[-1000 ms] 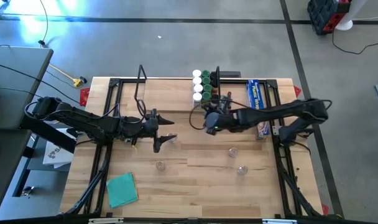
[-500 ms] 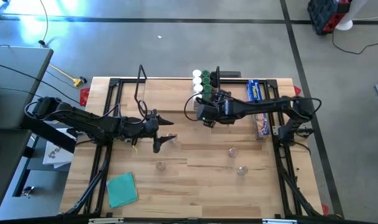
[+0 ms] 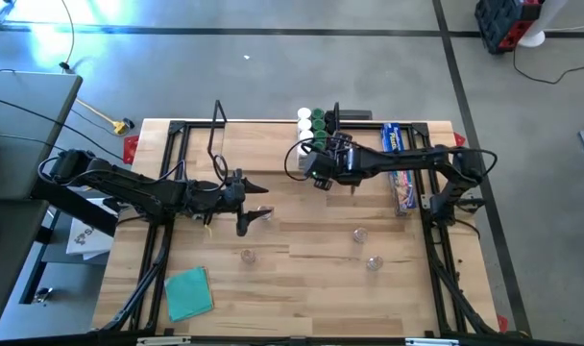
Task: Shelf spices
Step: Adjust the black seasoning bottles on the shelf
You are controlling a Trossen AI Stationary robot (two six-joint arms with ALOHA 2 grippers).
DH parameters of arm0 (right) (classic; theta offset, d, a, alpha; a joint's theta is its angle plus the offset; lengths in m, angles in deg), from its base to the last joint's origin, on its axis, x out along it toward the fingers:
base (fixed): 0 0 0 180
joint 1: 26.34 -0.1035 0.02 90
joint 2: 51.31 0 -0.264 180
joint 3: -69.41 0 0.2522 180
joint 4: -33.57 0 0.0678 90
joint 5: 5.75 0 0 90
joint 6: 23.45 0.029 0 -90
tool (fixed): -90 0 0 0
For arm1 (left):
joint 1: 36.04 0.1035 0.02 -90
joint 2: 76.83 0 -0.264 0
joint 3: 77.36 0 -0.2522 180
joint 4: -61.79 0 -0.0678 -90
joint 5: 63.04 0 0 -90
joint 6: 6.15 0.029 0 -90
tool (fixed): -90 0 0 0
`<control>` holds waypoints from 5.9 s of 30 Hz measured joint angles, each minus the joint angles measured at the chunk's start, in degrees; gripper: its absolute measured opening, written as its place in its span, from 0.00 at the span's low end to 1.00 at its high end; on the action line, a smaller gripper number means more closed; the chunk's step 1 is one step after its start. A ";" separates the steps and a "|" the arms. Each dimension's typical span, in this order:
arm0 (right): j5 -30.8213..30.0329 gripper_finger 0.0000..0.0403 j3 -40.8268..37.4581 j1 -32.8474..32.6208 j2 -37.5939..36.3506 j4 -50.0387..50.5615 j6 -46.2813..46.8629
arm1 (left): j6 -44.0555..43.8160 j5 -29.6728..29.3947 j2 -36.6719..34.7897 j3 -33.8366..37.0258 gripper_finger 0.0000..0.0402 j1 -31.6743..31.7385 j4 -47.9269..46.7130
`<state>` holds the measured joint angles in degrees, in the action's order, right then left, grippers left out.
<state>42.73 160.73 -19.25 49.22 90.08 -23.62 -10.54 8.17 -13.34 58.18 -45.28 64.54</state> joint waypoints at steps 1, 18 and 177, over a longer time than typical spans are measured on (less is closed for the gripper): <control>0.03 0.00 0.00 0.12 0.00 -0.56 -0.81 | 0.00 0.00 0.00 0.00 0.71 0.00 0.02; -7.96 0.00 7.17 -4.43 -3.14 7.13 -1.04 | -0.04 0.15 0.00 0.00 0.71 -0.02 -0.10; 23.48 0.34 -45.38 1.15 -22.96 -30.98 28.90 | -0.48 -1.25 0.00 0.00 0.71 -0.02 -0.20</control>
<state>66.21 115.35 -18.09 26.26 59.10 5.28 -11.02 6.93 -13.34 58.18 -45.30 64.34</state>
